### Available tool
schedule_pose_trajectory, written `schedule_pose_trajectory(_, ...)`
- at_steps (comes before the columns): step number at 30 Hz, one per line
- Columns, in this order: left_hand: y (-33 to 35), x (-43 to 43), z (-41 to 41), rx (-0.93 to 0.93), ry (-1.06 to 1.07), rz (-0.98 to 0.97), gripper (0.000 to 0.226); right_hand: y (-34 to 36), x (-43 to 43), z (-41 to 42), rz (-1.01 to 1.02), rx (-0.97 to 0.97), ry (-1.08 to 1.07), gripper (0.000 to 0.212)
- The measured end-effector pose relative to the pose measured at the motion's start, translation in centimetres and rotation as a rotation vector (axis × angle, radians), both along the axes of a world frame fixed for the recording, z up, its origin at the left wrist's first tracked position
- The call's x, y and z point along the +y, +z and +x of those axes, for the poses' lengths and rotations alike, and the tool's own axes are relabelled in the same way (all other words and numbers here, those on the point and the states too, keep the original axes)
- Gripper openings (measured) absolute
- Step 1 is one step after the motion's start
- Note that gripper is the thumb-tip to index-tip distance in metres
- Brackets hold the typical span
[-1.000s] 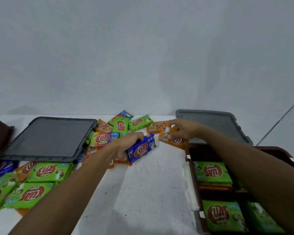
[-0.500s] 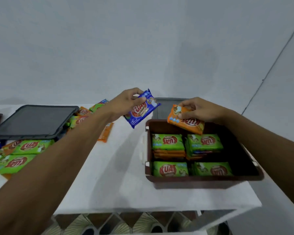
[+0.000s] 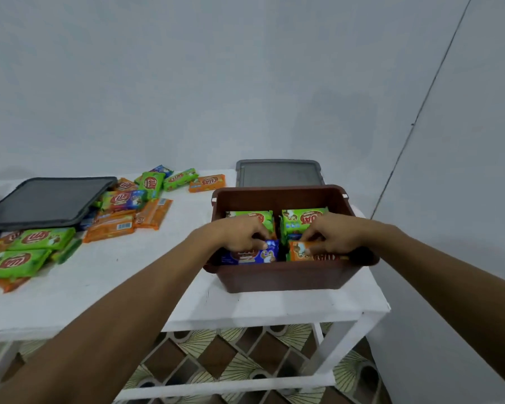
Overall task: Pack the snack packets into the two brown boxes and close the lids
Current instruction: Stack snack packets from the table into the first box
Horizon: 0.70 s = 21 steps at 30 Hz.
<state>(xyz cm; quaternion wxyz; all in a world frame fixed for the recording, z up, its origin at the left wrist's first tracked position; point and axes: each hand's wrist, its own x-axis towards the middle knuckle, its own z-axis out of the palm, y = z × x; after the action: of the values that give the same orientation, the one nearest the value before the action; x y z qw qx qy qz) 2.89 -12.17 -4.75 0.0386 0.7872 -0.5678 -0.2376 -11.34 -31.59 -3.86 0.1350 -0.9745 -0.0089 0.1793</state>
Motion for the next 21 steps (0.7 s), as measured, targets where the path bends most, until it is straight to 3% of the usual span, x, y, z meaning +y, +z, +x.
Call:
schedule_pose_trajectory(13, 0.0, 0.8, -0.2, -0.007, 0.019, -0.001, 0.03, -0.5, 0.0, -0.2, 0.091, -0.053, -0.014, 0.027)
schedule_pose_trajectory(21, 2.1, 4.0, 3.7, -0.003, 0.231, -0.59, 0.015, 1.0, 0.6, 3.8, 0.179, -0.398, -0.071, 0.014)
